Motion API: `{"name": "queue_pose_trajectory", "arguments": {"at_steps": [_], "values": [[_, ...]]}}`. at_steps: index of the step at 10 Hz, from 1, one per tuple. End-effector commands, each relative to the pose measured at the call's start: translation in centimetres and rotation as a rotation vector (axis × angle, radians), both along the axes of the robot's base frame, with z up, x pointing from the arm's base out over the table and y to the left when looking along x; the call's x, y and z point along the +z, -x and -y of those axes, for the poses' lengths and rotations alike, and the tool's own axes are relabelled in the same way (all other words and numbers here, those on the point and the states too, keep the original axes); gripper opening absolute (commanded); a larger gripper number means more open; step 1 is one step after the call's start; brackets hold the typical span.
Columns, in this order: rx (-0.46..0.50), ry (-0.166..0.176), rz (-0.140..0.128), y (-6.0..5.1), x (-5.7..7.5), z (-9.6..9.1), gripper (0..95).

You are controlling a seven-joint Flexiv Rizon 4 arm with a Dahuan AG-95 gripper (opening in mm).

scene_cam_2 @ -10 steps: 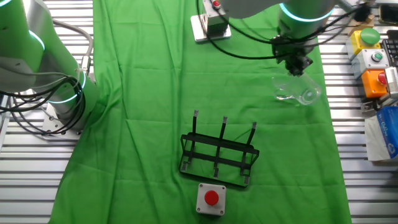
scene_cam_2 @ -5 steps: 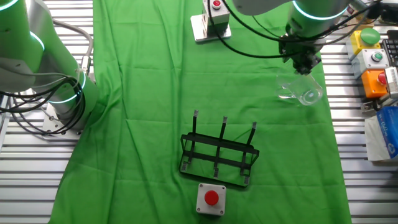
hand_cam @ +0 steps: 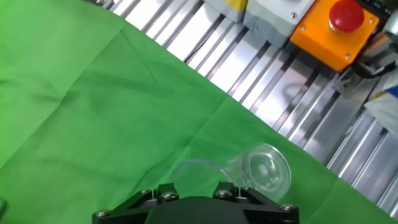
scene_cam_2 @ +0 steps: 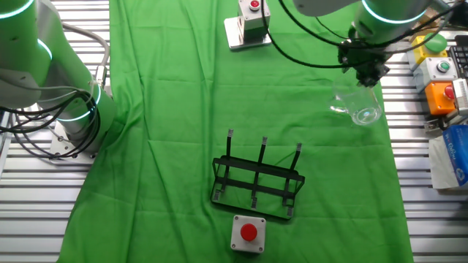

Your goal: Take the cup off the cup rack

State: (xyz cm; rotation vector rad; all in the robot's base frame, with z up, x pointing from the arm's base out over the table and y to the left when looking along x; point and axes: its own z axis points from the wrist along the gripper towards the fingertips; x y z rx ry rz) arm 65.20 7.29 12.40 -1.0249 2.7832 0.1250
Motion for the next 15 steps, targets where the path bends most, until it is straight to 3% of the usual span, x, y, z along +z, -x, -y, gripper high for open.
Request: {"name": "queue_pose_trajectory", "arguments": {"at_steps": [1,4,5,7,11,15], "values": [[0.038,0.007,-0.002,-1.0,0.1,-0.1,38.0],[0.105,0.04,0.003,-1.4,0.3,0.1,38.0],[0.148,0.078,0.006,-1.3,0.3,0.3,38.0],[0.201,0.111,0.009,-1.0,0.5,0.8,38.0],[0.25,0.154,0.017,-0.6,0.6,1.6,38.0],[0.338,0.191,0.053,-1.4,0.3,2.5,38.0]]}}
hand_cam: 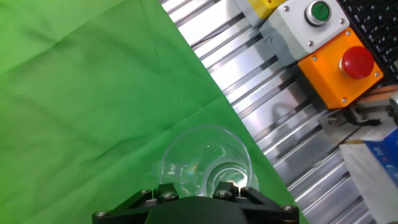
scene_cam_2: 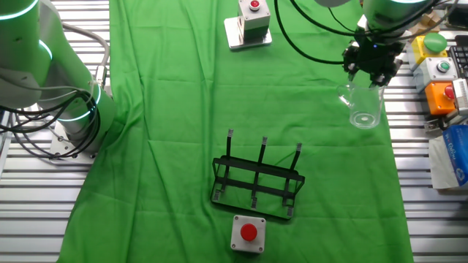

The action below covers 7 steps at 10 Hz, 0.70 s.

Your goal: Take the cup off the cup rack

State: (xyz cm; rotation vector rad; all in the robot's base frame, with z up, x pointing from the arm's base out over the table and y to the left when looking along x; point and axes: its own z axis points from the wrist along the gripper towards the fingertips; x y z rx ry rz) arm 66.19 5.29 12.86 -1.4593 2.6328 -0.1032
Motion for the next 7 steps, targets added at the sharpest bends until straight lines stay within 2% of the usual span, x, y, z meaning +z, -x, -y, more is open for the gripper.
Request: {"name": "queue_pose_trajectory", "arguments": {"at_steps": [1,6,7], "values": [[0.068,0.015,0.02,-0.55,-0.15,0.93,38.0],[0.101,0.02,0.021,-0.76,-0.45,1.44,38.0],[0.128,0.034,0.024,-0.93,-0.52,1.43,38.0]]}}
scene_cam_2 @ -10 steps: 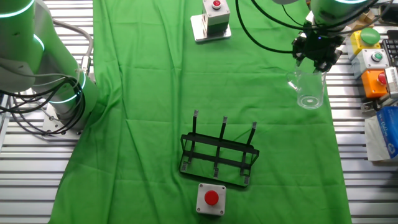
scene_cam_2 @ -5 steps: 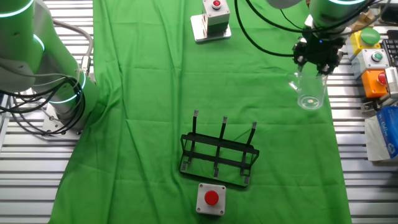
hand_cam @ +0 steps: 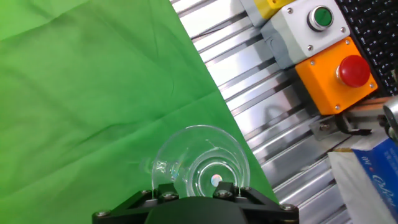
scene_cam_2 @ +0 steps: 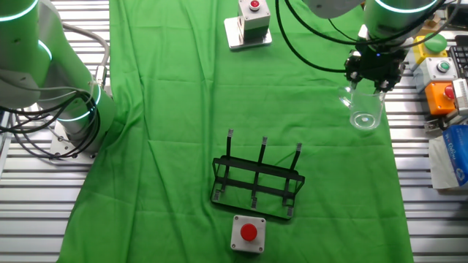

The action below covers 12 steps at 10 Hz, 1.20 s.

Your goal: Take the cup off the cup rack

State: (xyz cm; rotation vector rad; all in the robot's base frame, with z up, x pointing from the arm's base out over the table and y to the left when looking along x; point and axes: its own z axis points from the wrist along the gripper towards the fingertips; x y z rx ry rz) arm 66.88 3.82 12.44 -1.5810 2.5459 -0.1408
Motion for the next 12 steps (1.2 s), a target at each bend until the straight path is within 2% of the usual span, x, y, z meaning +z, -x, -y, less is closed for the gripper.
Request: {"name": "queue_pose_trajectory", "arguments": {"at_steps": [1,2,3,7,10,11,12], "values": [[0.059,0.027,0.008,-0.34,-0.13,-0.04,38.0],[0.082,0.035,0.008,-0.53,-0.15,-0.07,38.0],[0.086,0.037,0.008,-0.6,-0.2,-0.07,57.0],[0.075,0.016,0.011,-0.58,-0.26,-0.04,57.0],[0.044,0.018,0.01,-0.42,-0.32,0.01,57.0],[0.033,0.018,0.006,-0.42,-0.32,0.01,57.0],[0.008,0.015,-0.013,-0.42,-0.32,0.01,57.0]]}}
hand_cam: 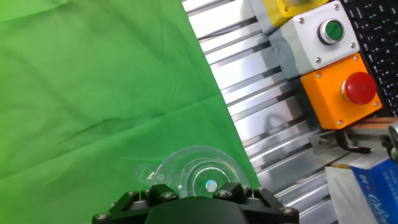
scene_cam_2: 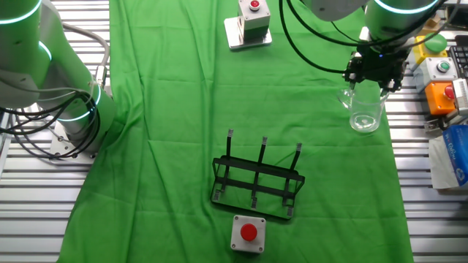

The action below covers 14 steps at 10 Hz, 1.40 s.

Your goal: Take the cup off the cup rack

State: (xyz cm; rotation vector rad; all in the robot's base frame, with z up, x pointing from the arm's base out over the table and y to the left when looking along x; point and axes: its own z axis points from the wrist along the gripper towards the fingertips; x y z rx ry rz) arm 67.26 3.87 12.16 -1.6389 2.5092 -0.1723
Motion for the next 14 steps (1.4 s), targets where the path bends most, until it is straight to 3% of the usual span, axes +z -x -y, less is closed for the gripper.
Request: {"name": "queue_pose_trajectory", "arguments": {"at_steps": [1,6,10,11,14], "values": [[-0.055,-0.003,-0.031,0.0,0.0,0.1,57.0],[-0.15,-0.017,-0.029,0.0,0.0,0.1,57.0],[-0.148,-0.028,-0.04,-0.2,0.1,0.3,57.0],[-0.141,-0.034,-0.046,-0.7,0.2,1.0,38.0],[-0.131,-0.04,-0.053,-1.5,0.5,2.1,38.0]]}}
